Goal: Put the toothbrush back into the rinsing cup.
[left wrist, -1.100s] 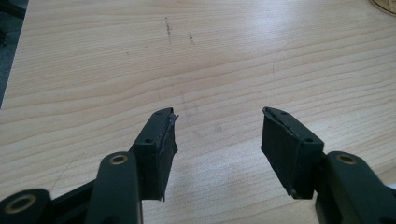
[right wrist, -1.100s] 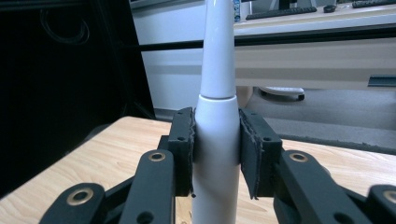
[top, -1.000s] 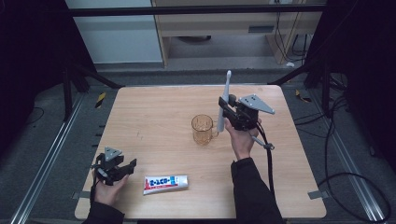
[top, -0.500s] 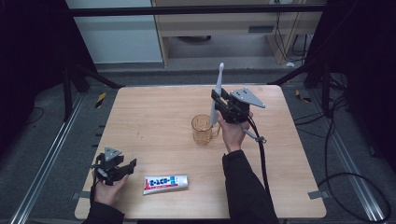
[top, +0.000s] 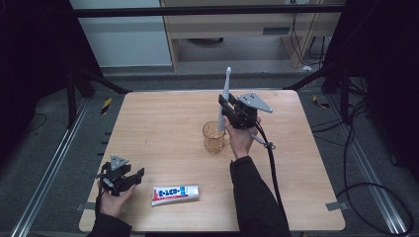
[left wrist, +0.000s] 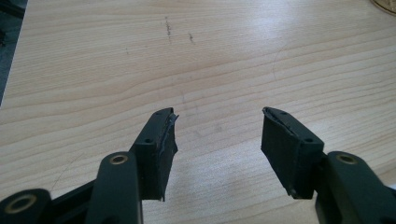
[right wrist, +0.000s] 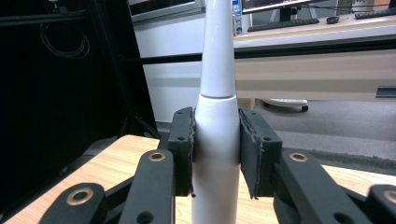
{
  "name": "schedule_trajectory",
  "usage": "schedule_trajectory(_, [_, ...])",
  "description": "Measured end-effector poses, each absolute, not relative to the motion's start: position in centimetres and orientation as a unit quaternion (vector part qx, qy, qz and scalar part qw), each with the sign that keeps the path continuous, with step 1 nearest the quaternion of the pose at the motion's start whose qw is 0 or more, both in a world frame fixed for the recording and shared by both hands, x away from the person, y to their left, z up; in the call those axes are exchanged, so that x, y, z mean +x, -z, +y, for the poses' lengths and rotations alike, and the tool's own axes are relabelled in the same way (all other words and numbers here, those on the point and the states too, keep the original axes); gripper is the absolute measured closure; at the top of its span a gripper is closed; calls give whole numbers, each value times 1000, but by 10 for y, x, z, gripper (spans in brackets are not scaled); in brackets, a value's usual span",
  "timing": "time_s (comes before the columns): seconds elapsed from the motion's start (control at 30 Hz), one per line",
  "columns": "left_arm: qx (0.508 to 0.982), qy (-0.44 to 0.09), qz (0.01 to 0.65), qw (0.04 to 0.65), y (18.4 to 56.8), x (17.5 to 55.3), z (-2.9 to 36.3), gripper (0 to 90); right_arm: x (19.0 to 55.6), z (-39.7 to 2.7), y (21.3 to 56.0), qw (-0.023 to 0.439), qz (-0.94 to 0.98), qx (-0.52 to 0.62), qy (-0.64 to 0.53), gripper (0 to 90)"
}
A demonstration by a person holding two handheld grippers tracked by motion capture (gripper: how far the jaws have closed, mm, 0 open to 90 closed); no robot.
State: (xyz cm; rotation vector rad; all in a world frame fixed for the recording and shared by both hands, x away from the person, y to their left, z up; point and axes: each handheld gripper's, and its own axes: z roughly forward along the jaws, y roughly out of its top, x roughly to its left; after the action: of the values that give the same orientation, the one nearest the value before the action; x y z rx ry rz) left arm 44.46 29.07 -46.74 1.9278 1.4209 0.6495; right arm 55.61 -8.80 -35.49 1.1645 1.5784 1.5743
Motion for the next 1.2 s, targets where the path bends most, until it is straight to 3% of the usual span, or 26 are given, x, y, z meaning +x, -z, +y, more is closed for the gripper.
schedule_trajectory(1.2, [736,-249,541,323,467,444,290,439,563,-79,405,287,635,454,-556,679])
